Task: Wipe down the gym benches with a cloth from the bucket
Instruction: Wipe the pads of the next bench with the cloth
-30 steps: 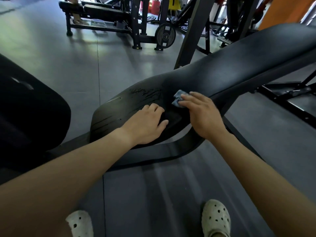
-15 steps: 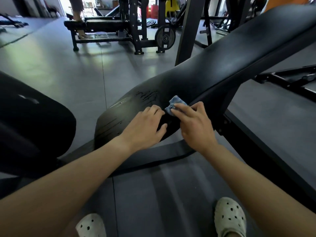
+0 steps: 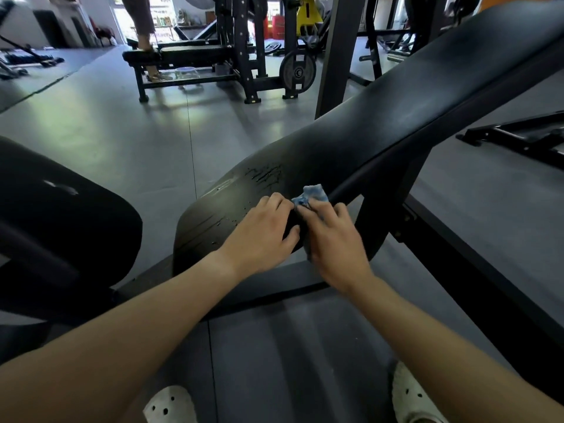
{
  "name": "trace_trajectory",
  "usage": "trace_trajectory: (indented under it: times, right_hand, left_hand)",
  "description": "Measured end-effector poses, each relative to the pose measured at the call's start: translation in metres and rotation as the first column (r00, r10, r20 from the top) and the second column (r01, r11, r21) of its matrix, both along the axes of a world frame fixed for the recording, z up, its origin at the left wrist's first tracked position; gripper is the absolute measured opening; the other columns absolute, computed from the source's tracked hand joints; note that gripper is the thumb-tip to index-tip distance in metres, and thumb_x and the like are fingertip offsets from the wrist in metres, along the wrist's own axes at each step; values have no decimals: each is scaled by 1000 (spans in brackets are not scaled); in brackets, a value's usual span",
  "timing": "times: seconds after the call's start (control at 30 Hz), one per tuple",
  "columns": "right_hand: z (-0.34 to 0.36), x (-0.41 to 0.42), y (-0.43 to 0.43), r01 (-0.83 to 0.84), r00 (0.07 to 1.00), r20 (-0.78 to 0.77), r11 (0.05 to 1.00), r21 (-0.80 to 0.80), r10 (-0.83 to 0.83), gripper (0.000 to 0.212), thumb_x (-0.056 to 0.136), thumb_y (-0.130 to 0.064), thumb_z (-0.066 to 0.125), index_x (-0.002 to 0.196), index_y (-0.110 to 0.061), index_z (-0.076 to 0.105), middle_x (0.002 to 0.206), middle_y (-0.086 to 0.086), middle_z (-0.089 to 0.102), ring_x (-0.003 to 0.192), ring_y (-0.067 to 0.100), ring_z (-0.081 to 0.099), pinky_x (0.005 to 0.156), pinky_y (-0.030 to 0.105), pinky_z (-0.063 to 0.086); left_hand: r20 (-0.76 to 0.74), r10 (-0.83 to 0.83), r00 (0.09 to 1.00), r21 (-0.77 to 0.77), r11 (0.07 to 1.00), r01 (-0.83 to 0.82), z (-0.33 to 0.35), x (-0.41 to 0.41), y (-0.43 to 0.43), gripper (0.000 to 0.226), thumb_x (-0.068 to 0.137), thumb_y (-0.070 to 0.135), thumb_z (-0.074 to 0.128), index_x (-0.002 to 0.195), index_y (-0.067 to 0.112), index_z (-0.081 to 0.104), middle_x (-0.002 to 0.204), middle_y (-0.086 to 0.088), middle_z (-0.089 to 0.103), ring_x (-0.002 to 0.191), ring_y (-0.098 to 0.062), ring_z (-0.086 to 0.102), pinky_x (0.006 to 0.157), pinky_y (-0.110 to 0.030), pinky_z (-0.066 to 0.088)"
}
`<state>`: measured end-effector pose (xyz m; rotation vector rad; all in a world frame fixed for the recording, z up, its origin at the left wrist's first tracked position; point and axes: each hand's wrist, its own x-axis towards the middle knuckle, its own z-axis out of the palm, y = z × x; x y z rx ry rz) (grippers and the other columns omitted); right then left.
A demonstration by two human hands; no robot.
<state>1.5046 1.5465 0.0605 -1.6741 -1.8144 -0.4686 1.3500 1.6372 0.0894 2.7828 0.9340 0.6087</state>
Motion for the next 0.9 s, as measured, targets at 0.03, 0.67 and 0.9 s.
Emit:
trace_trajectory:
  times: [0.03,0.67,0.9]
  right_hand:
    - [4,10,1,-23,999,43,1000,-18,24,54,86,-10,68,139,-18,57,136,1,49,98,22,45,66,31,52]
    - [-3,14,1,23,986,-166,999,26,-18,39,98,-16,50,136,-7,53,133,8,44,109,24,55,88,38,57]
    - [21,32,14,244,913,-362,962,122,-186,27,106,-19,49,130,-8,59,138,4,39,108,14,51,89,28,52]
  left_hand:
    - [1,1,1000,4,1000,-1,-1,0,0,36,100,37,53,128,14,54,121,0,50,112,-18,50,98,-43,50]
    - [-16,5,1000,49,999,-4,-3,0,-3,46,102,37,52,139,9,51,130,-4,52,117,-19,51,102,-43,49]
    - [-32,-7,999,85,996,10,-6,-9,-3,53,104,37,51,150,11,48,152,-4,48,137,-21,47,116,-41,38]
